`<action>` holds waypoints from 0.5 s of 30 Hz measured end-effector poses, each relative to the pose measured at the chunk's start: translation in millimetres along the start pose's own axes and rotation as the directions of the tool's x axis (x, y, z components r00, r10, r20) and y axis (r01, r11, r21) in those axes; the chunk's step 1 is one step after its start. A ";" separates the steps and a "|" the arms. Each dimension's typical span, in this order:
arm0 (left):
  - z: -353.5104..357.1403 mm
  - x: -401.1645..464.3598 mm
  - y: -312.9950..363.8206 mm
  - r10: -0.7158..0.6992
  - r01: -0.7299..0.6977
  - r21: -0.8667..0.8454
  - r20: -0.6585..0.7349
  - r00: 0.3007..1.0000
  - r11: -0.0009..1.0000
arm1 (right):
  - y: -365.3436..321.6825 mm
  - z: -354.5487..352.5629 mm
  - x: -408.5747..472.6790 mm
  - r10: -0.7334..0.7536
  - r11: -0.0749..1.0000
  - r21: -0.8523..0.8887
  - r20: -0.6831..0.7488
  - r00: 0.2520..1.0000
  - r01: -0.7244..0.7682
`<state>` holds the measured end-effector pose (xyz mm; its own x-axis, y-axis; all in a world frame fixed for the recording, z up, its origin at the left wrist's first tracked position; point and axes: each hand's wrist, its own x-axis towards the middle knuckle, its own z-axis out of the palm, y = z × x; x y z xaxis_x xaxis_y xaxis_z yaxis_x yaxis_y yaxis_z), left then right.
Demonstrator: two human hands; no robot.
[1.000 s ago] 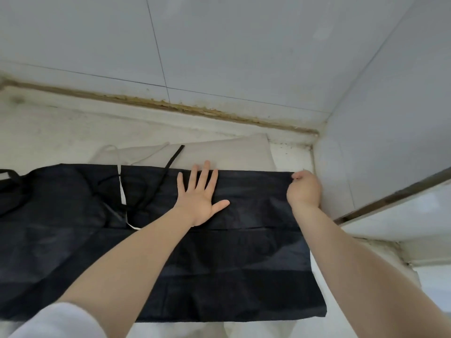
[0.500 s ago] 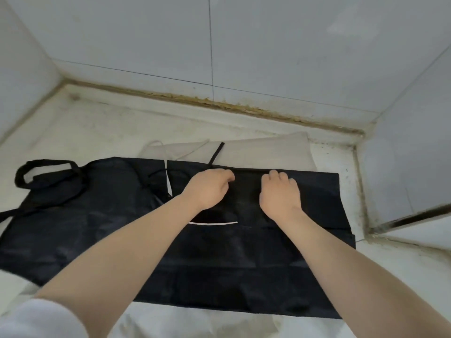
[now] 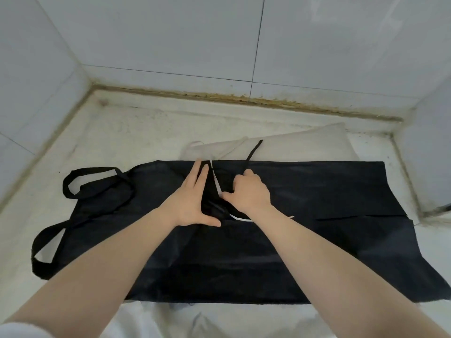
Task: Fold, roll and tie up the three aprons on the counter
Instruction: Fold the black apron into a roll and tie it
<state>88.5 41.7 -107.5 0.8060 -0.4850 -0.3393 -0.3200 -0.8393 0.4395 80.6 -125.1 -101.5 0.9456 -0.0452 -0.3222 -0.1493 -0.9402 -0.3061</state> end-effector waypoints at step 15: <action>3.0 5.6 -3.3 0.021 -0.042 0.260 0.083 0.996 0.965 | 49.9 -59.6 20.9 0.657 0.689 0.398 0.009 0.754 -0.606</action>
<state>92.6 41.0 -113.3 0.7554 -0.5209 -0.3976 -0.4717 -0.8534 0.2219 110.1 -193.1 -70.1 0.6120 -0.6489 -0.4521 -0.7906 -0.4863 -0.3722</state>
